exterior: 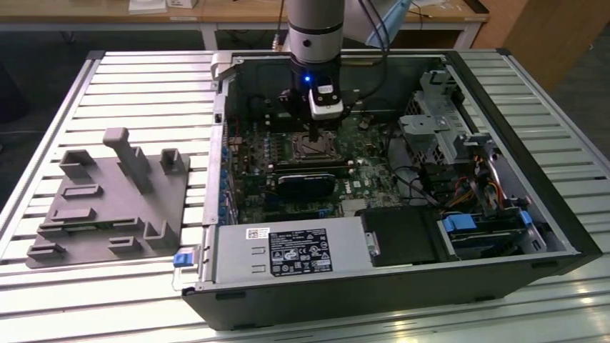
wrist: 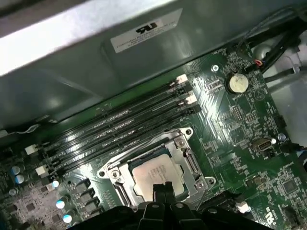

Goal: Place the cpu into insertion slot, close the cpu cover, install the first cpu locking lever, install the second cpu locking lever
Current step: 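Install the first cpu locking lever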

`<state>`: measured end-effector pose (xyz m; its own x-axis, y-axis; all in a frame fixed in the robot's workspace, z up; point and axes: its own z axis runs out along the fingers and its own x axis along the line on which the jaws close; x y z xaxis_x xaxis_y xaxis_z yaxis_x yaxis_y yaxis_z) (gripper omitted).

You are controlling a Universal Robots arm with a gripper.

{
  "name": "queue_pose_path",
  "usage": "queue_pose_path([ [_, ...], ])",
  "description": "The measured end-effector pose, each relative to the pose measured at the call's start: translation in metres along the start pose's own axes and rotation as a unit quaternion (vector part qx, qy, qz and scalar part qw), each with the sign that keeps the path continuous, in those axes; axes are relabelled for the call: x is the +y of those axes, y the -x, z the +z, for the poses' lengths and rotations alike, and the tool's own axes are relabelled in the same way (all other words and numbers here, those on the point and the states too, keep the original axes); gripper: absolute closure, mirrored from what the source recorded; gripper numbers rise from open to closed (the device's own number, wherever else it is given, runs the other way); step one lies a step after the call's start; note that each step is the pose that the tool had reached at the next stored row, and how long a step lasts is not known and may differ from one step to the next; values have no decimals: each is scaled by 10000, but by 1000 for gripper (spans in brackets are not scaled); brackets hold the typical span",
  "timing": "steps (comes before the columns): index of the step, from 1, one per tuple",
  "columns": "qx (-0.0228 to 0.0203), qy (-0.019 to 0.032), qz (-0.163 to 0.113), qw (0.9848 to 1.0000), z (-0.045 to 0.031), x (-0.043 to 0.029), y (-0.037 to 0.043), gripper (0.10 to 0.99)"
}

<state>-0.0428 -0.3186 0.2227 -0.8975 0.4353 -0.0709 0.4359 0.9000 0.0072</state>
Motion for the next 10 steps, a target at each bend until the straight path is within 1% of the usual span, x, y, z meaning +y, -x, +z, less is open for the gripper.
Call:
queue_pose_path([
  [2, 1, 12, -176, 9998, 0, 0, 0, 980],
  [4, 2, 26, -354, 9994, 1, 0, 0, 980],
  [8, 5, 50, -705, 9975, 3, 0, 0, 980],
  [10, 6, 57, -817, 9966, 4, 1, 2, 980],
])
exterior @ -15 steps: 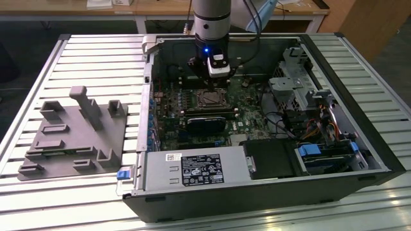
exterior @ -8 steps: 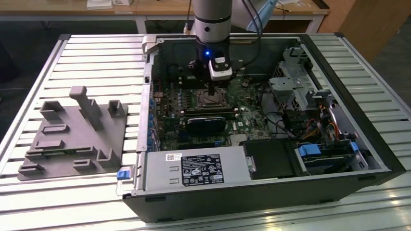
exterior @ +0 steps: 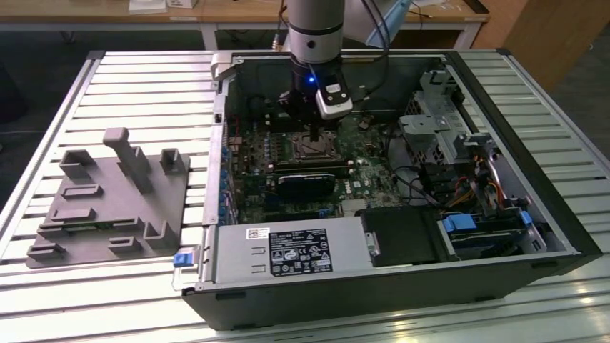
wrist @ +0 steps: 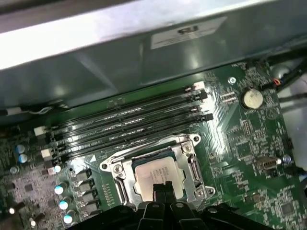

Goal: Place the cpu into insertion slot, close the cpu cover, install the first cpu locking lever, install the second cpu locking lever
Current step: 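Install the first cpu locking lever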

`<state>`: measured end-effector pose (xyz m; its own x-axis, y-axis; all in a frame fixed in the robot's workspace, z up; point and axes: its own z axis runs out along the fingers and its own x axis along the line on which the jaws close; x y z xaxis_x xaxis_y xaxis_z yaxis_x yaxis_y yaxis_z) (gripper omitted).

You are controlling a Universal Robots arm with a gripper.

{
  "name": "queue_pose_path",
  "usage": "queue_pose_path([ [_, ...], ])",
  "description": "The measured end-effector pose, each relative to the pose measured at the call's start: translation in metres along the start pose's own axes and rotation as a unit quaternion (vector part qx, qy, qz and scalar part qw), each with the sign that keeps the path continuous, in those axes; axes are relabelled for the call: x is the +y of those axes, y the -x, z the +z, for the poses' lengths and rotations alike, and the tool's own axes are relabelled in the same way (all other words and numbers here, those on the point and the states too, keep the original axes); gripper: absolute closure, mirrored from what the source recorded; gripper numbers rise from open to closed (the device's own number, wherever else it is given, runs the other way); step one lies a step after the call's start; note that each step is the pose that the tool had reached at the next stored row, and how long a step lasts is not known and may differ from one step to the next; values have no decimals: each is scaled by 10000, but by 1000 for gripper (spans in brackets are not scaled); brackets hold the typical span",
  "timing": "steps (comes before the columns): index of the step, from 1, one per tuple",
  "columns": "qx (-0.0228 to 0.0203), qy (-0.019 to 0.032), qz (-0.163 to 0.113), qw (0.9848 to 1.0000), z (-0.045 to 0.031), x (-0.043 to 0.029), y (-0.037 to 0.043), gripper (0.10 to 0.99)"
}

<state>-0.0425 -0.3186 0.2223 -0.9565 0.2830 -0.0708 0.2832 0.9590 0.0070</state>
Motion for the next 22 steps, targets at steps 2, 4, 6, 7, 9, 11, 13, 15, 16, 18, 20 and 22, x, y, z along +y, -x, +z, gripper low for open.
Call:
queue_pose_path([
  [2, 2, 6, -95, 10000, 1, 1, 3, 980],
  [4, 8, 14, -231, 9997, 3, 3, 12, 980],
  [6, 16, 15, -295, 9996, 5, 7, 25, 980],
  [7, 19, 13, -315, 9995, 5, 9, 31, 980],
  [9, 21, 9, -323, 9995, 5, 9, 32, 980],
  [11, 20, 8, -323, 9995, -8, 10, 33, 980],
  [13, 20, 8, -323, 9995, -47, 10, 36, 980],
  [15, 20, 9, -323, 9995, -91, 10, 39, 980],
  [16, 20, 9, -323, 9995, -110, 10, 40, 980],
  [18, 20, 9, -323, 9995, -140, 10, 42, 980],
  [20, 20, 9, -323, 9995, -151, 11, 43, 980],
  [22, 20, 9, -323, 9995, -153, 11, 43, 980],
])
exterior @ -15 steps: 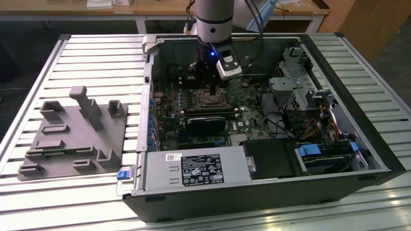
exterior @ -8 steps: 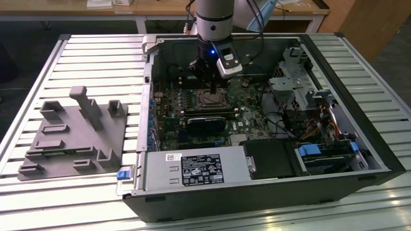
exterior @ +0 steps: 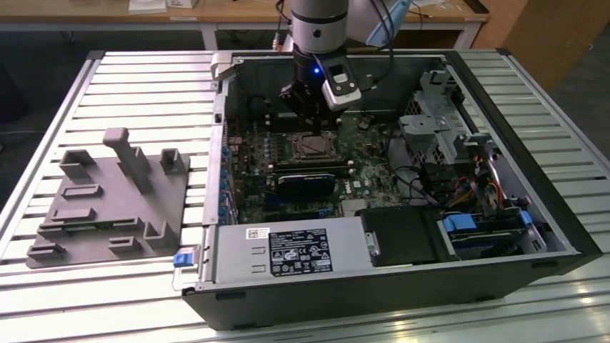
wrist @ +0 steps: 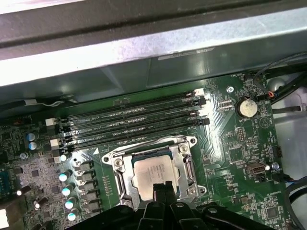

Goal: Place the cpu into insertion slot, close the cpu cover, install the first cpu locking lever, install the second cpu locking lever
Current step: 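Install the second cpu locking lever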

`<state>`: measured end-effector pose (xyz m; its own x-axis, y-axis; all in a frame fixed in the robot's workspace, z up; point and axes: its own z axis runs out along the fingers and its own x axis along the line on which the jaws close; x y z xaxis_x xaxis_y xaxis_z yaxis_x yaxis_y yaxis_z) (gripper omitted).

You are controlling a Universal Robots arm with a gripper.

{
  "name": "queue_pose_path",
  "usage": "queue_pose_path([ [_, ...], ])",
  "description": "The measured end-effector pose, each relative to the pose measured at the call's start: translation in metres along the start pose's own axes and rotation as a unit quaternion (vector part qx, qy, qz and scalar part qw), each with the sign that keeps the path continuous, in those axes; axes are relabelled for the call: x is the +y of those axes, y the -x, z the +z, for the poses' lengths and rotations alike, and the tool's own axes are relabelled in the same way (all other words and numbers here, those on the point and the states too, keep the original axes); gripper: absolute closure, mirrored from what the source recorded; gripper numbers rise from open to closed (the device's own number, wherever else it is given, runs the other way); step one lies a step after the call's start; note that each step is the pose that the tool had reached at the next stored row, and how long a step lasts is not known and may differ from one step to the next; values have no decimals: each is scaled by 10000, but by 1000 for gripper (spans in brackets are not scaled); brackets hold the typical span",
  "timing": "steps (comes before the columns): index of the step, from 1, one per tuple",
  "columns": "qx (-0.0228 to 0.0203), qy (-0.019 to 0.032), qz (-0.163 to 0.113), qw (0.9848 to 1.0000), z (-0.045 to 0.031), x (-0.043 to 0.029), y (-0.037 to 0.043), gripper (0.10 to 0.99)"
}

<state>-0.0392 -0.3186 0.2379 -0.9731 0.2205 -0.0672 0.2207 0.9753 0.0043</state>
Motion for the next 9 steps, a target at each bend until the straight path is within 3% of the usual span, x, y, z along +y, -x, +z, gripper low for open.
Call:
queue_pose_path([
  [9, 0, 0, 0, 10000, -4, 0, 0, 980],
])
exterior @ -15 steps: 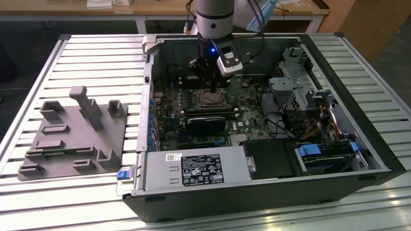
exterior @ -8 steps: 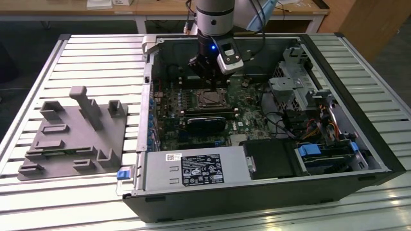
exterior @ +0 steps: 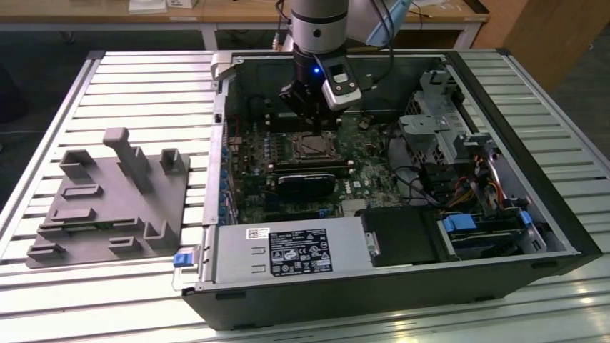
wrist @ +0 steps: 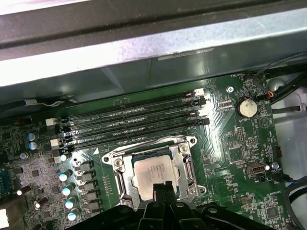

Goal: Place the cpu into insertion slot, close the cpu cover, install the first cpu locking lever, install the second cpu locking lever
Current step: 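Install the second cpu locking lever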

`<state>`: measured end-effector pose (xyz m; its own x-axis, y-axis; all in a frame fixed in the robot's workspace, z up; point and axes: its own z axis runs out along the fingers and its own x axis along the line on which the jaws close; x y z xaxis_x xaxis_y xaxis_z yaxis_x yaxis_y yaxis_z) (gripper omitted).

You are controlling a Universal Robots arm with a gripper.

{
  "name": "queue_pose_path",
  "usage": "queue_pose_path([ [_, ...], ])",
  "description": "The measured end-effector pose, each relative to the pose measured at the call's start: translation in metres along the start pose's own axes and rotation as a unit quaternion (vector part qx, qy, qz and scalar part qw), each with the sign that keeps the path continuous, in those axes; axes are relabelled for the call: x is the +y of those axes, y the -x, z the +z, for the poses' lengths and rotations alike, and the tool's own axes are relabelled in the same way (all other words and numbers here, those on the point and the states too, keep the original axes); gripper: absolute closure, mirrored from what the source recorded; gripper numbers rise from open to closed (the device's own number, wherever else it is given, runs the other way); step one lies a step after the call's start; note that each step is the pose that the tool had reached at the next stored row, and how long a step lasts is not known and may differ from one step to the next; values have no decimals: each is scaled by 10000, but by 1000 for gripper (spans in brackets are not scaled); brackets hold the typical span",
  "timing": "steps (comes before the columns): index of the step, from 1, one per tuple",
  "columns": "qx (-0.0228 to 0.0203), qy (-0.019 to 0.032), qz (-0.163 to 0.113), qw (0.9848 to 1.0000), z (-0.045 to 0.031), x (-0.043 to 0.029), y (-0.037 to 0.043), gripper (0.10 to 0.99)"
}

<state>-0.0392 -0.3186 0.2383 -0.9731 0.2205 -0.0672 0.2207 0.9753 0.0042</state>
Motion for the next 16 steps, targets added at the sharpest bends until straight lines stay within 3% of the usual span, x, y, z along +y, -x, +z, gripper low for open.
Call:
queue_pose_path([
  [5, 0, 0, 0, 10000, 0, -43, 10, 980],
  [16, 0, 0, 0, 10000, 2, -211, 48, 980],
])
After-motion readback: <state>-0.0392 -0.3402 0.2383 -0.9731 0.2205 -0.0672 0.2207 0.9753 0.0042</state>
